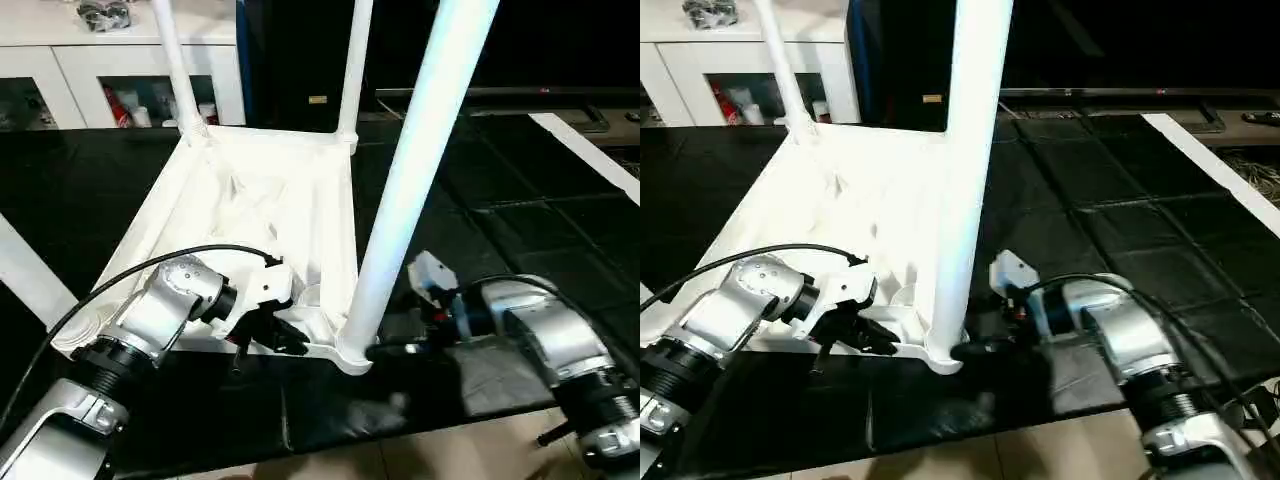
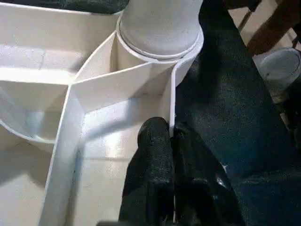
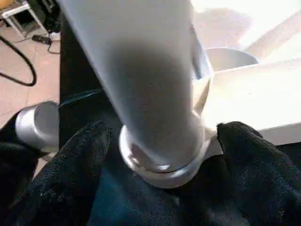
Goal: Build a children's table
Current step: Rotate leg to tighten
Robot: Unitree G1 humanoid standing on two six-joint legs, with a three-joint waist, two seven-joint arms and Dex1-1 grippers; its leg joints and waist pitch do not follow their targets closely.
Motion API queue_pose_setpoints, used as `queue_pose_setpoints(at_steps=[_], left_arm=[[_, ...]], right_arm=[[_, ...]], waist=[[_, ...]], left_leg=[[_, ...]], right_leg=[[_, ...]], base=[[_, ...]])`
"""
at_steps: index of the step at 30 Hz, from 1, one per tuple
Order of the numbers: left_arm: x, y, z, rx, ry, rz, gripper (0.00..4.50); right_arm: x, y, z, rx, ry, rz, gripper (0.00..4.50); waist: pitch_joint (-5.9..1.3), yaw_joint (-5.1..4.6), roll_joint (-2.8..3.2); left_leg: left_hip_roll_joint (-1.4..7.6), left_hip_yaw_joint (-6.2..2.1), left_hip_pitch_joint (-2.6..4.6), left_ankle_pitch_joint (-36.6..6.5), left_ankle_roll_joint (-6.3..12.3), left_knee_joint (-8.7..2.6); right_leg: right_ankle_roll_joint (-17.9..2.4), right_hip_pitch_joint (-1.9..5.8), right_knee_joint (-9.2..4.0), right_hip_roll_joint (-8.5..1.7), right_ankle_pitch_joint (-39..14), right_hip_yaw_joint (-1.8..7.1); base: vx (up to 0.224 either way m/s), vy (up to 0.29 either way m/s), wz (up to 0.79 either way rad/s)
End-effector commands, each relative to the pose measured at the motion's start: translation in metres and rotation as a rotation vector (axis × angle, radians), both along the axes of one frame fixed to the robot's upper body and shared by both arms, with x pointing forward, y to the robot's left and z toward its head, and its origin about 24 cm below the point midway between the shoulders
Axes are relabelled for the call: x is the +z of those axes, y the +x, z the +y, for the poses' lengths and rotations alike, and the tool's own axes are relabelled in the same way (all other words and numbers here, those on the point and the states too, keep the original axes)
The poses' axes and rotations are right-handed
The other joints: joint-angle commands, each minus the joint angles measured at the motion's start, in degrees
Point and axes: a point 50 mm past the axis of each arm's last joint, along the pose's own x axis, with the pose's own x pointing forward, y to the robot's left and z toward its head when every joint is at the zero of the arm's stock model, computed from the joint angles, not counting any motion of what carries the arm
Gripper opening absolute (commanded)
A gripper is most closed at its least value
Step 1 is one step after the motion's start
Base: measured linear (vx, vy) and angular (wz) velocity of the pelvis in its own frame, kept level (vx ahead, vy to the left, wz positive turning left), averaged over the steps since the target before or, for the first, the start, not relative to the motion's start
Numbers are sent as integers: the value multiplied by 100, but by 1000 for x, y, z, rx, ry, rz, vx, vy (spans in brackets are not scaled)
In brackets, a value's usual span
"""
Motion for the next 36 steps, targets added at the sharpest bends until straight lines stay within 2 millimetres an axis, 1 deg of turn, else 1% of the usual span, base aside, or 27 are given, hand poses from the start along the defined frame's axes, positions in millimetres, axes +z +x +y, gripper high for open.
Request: queue_pose_setpoints(at_steps=[1, 3, 4, 5, 6, 7, 8, 9, 10, 11, 12, 13, 14, 15, 16, 17, 19, 20, 21, 22, 25, 27, 32, 33, 34, 35, 36], left_arm=[[3, -4, -12, -29, -67, 16, 0], [3, -5, -12, -29, -70, 19, 0], [0, -8, -13, -43, -68, 33, 0], [0, -9, -13, -48, -67, 37, 0], [-1, -10, -13, -51, -67, 38, 0], [-1, -10, -13, -51, -67, 38, 0], [-1, -11, -14, -50, -68, 39, 0], [-2, -11, -14, -49, -69, 39, 0], [-2, -11, -14, -49, -69, 39, 0], [-2, -11, -14, -48, -69, 40, 0], [-2, -11, -13, -46, -69, 42, 0], [-2, -11, -13, -46, -69, 43, 0], [-2, -12, -13, -47, -68, 45, 0], [-2, -12, -13, -47, -68, 45, 0], [-2, -12, -13, -47, -68, 46, 0], [-2, -12, -13, -47, -68, 46, 0], [-2, -13, -14, -48, -70, 47, 0], [-2, -13, -14, -49, -71, 48, 0], [-3, -13, -14, -50, -71, 49, 0], [-3, -13, -15, -51, -73, 50, 0], [-3, -14, -16, -60, -75, 54, 0], [-3, -13, -16, -61, -76, 53, 0], [-2, -12, -19, -65, -79, 50, 0], [-2, -12, -19, -66, -79, 50, 0], [-2, -12, -19, -67, -80, 49, 0], [-2, -12, -19, -68, -80, 48, 0], [-2, -11, -20, -68, -80, 48, 0]], right_arm=[[10, 2, -1, 23, -16, -19, 392], [11, 2, -2, 24, -18, -20, 392], [14, 3, -2, 24, -19, -23, 392], [14, 3, -2, 24, -19, -24, 392], [14, 3, -3, 25, -21, -24, 392], [14, 3, -3, 25, -21, -24, 392], [13, 1, -3, 26, -25, -20, 392], [12, 1, -3, 30, -30, -18, 392], [12, 0, -3, 33, -33, -17, 392], [12, 0, -3, 35, -36, -17, 392], [11, -1, -2, 39, -42, -15, 392], [10, -1, -2, 40, -42, -14, 392], [10, -2, -2, 40, -43, -13, 392], [10, -2, -2, 41, -43, -11, 392], [10, -3, -2, 44, -45, -8, 392], [10, -3, -2, 44, -45, -8, 392], [9, -5, -2, 50, -50, -4, 392], [9, -5, -2, 51, -50, -3, 392], [9, -5, -3, 51, -51, -3, 392], [8, -5, -3, 52, -53, -1, 392], [8, -6, -3, 57, -59, 0, 392], [8, -6, -3, 57, -62, -2, 392], [10, -4, -5, 57, -71, -7, 392], [10, -3, -5, 57, -73, -10, 392], [11, -3, -4, 58, -74, -12, 392], [11, -2, -4, 59, -74, -14, 392], [11, -2, -3, 59, -73, -14, 392]], waist=[[-349, -50, 91], [-354, -62, 30], [-345, -77, 98], [-350, -97, 63], [-349, -103, 61], [-341, -118, 83], [-342, -124, 82], [-344, -124, 110], [-345, -136, 90], [-348, -134, 94], [-348, -147, 140], [-349, -159, 124], [-355, -163, 120], [-353, -165, 137], [-358, -168, 130], [-357, -166, 147], [-360, -169, 146], [-360, -165, 183], [-362, -171, 169], [-360, -171, 179], [-361, -175, 169], [-355, -180, 174], [-358, -184, 184], [-358, -186, 162], [-360, -183, 161], [-358, -187, 144], [-358, -186, 146]], left_leg=[[55, 56, 12, -932, 242, -367], [50, 56, 6, -999, 228, -358], [50, 51, 9, -1078, 216, -363], [47, 51, 9, -1121, 208, -357], [46, 49, 7, -1129, 207, -358], [45, 47, 10, -1191, 198, -360], [44, 44, 13, -1219, 194, -359], [44, 40, 14, -1228, 189, -361], [39, 40, 9, -1245, 192, -358], [42, 39, 18, -1252, 191, -358], [43, 32, 16, -1271, 183, -361], [41, 34, 10, -1273, 184, -358], [41, 33, 13, -1276, 189, -355], [41, 31, 11, -1277, 191, -356], [42, 31, 6, -1260, 196, -353], [45, 30, 14, -1267, 195, -354], [42, 34, 10, -1251, 207, -350], [40, 30, 10, -1236, 214, -350], [38, 35, 8, -1230, 220, -348], [37, 32, 4, -1227, 222, -347], [32, 36, 2, -1227, 232, -341], [32, 38, 5, -1238, 242, -341], [33, 34, 4, -1241, 244, -341], [31, 39, 6, -1240, 253, -337], [31, 38, 3, -1212, 258, -335], [34, 40, 0, -1180, 272, -336], [36, 39, 0, -1165, 279, -336]], right_leg=[[-1042, 332, -326, -252, -1513, 278], [-1028, 341, -331, -246, -1559, 271], [-1018, 330, -348, -238, -1620, 272], [-1021, 336, -349, -235, -1649, 268], [-1025, 334, -347, -233, -1667, 267], [-1013, 330, -364, -231, -1746, 266], [-1003, 330, -366, -230, -1790, 266], [-1005, 331, -366, -230, -1795, 264], [-992, 333, -371, -220, -1808, 258], [-997, 328, -371, -221, -1803, 259], [-1022, 329, -368, -216, -1745, 257], [-1029, 333, -368, -212, -1712, 256], [-1056, 335, -359, -209, -1658, 256], [-1069, 336, -354, -210, -1637, 256], [-1087, 340, -350, -209, -1596, 257], [-1100, 336, -348, -210, -1581, 258], [-1122, 347, -343, -207, -1499, 260], [-1136, 346, -337, -208, -1486, 258], [-1134, 347, -344, -204, -1472, 259], [-1151, 348, -341, -206, -1470, 258], [-1147, 354, -347, -204, -1505, 256], [-1115, 348, -357, -206, -1617, 256], [-1097, 348, -360, -205, -1641, 253], [-1092, 345, -365, -202, -1650, 253], [-1096, 346, -357, -202, -1631, 255], [-1096, 345, -357, -200, -1617, 255], [-1099, 344, -352, -203, -1622, 256]], base=[[0, 0, 0], [0, 0, 0], [0, 0, 0], [0, 0, 0], [0, 0, 0], [0, 0, 0], [0, 0, 0], [0, 0, 0], [0, 0, 0], [0, 0, 0], [0, 0, 0], [0, 0, 0], [0, 0, 0], [0, 0, 0], [0, 0, 0], [0, 0, 0], [0, 0, 0], [0, 0, 0], [0, 0, 0], [0, 0, 0], [0, 0, 0], [0, 0, 0], [0, 0, 0], [0, 0, 0], [0, 0, 0], [0, 0, 0], [0, 0, 0]])
